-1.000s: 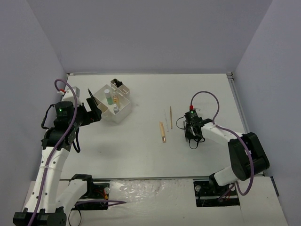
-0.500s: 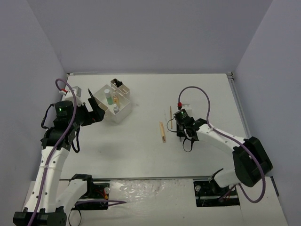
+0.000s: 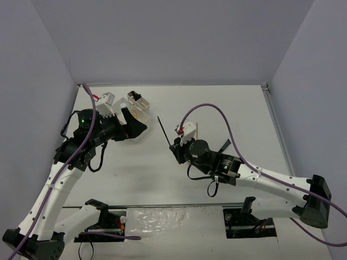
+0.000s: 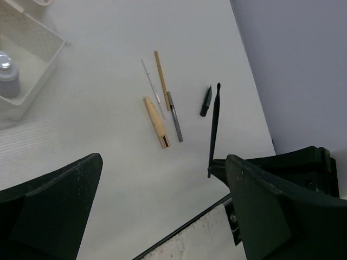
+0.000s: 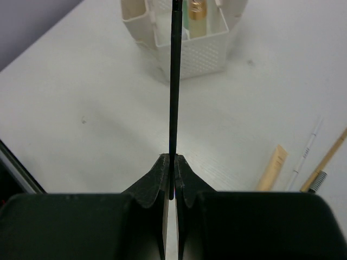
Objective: Organize the makeup
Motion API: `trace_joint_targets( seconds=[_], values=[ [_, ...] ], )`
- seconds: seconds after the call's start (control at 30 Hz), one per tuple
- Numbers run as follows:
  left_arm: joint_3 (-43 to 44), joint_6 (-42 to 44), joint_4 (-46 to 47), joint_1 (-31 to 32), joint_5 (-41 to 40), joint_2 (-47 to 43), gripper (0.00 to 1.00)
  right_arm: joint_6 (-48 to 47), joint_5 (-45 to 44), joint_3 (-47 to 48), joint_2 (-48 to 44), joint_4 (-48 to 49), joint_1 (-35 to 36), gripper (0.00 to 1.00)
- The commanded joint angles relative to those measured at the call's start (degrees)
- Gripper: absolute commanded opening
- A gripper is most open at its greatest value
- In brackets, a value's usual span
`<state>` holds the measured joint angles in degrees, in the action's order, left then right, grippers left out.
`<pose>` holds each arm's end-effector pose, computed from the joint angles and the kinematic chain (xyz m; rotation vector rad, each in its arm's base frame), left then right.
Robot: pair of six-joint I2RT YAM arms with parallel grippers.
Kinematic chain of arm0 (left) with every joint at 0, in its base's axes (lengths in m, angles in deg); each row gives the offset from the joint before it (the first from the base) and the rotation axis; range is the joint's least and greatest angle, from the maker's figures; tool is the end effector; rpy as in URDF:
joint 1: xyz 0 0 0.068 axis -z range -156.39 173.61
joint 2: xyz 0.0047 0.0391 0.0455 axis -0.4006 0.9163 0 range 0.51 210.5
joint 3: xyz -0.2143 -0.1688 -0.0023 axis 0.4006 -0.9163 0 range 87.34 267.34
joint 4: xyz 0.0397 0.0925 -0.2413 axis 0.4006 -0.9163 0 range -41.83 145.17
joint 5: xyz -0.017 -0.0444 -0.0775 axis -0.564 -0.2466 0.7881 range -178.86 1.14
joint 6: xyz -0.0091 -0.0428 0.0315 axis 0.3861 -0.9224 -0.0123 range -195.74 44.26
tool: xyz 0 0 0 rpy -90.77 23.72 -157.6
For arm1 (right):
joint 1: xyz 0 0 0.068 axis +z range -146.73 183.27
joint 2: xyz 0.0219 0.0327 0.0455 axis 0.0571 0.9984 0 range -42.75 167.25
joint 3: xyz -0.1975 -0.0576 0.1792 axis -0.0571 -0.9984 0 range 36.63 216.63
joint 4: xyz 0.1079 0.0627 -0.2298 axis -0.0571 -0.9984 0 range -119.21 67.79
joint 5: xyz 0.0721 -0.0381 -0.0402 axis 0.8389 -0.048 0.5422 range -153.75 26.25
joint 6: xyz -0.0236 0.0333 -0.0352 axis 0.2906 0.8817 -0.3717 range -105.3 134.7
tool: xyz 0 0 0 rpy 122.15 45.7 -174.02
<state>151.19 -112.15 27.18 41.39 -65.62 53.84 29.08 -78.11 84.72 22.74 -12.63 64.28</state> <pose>0.1805 -0.0725 0.3970 -0.0257 1.9821 -1.0137 0.1385 0.2316 0.3230 -0.5168 1.6856 0.7597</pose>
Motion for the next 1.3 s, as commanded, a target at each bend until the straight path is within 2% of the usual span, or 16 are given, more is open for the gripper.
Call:
trace_joint_targets(
  seconds=[0.0, 0.13, 0.27, 0.43, 0.53, 0.67, 0.77, 0.83, 0.9, 1.0, 1.1, 1.17, 1.27],
  values=[
    [3.5, -3.9, 6.6, 5.0, -3.6, 1.2, 0.94, -4.2, 3.3, 0.3, -0.2, 14.8, 2.5, 0.0],
    [3.3, -4.4, 7.8, 7.4, -6.4, 1.8, 0.89, -4.4, 5.4, 0.3, 0.8, 17.6, 3.8, 0.0],
    [3.9, -4.5, 8.7, 11.4, -8.3, 3.1, 0.78, -4.5, 5.9, 0.6, 2.4, 18.7, 4.8, 0.0],
    [4.3, -4.5, 9.3, 13.5, -10.3, 4.1, 0.67, -4.4, 6.4, 0.2, 3.1, 20.4, 5.3, 0.0],
    [4.2, -4.6, 9.7, 14.0, -11.2, 3.9, 0.57, -4.2, 6.4, 0.0, 3.4, 20.8, 5.4, 0.0],
    [4.1, -4.5, 9.6, 14.1, -12.7, 3.9, 0.32, -4.4, 6.3, -0.2, 3.9, 21.0, 5.4, 0.0],
    [4.3, -4.3, 9.7, 14.2, -13.5, 3.6, 0.19, -4.4, 6.0, -0.2, 3.9, 20.9, 5.4, 0.0],
    [4.4, -4.1, 9.6, 14.2, -13.8, 3.6, 0.13, -4.4, 6.0, -0.2, 4.0, 20.8, 5.4, 0.0],
    [4.3, -3.9, 10.0, 14.3, -13.9, 3.5, 0.01, -4.4, 5.8, -0.3, 4.0, 20.9, 5.4, 0.0],
    [3.9, -3.9, 10.6, 14.2, -13.8, 3.5, 0.0, -4.5, 5.3, -0.1, 4.2, 20.9, 5.4, 0.0],
    [3.5, -2.8, 11.3, 14.2, -15.1, 3.2, 0.0, -4.5, 4.5, 0.6, 4.2, 20.1, 5.4, 0.45],
    [3.9, -1.2, 10.3, 14.2, -17.1, 3.4, 0.0, -4.4, 2.9, 1.4, 4.2, 19.1, 5.4, 0.65],
    [4.9, 2.4, 8.5, 14.1, -23.4, 3.8, 0.0, -4.0, -0.2, 1.5, 3.5, 16.5, 5.4, 0.83]
  ],
)
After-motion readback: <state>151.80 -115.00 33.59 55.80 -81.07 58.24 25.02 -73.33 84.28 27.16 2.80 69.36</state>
